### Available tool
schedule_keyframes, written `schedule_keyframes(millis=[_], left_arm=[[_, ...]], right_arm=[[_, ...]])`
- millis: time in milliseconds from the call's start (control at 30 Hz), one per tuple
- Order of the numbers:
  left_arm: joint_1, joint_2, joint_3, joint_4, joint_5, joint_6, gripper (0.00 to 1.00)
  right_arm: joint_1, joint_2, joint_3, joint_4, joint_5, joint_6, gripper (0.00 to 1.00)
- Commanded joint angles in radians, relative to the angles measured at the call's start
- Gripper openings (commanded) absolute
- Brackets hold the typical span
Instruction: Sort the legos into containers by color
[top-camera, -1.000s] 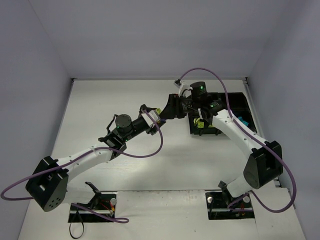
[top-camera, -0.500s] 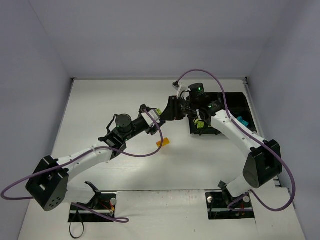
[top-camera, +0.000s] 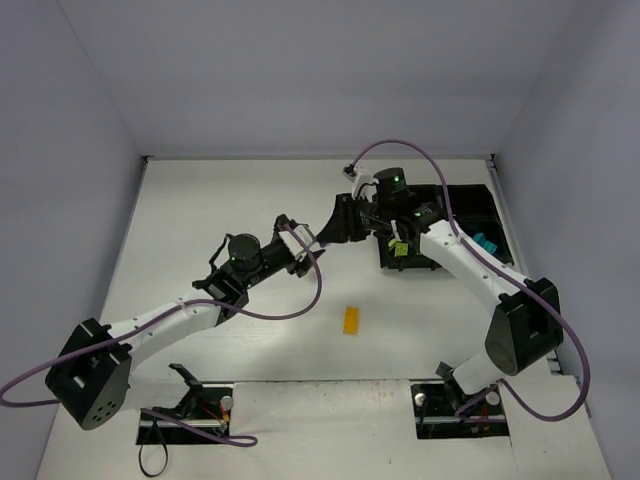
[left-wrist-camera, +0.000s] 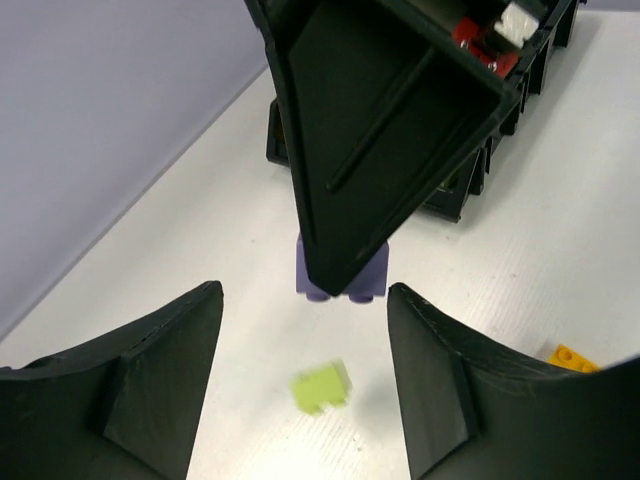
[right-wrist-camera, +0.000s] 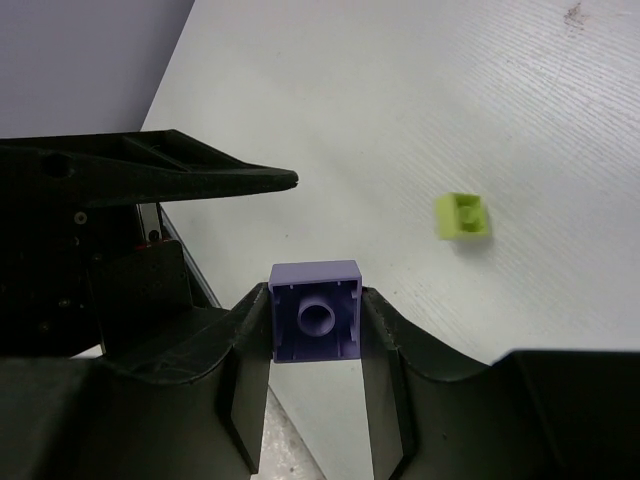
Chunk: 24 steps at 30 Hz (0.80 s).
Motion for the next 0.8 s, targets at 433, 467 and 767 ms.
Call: schedule_keyframes(millis=[433,467,767], left_arm=[[0.011,0.068,-0.086,0.22,-0.152,-0.162,0.58],[0.011,0.068,-0.08,0.196,-0.172,-0.186,0.58],[0.011,-0.01,-0.014,-0.008,-0.304,-0.38,0.74]], right_arm=[[-0.032,0.011,-0.075,0.045,0.274,-0.059,0.0],[-0.059,0.002,-0.068,0.045,0.315,-0.055,0.0],[-0.338,0.005,-0.006,0.045,0.77,-0.021,0.0]])
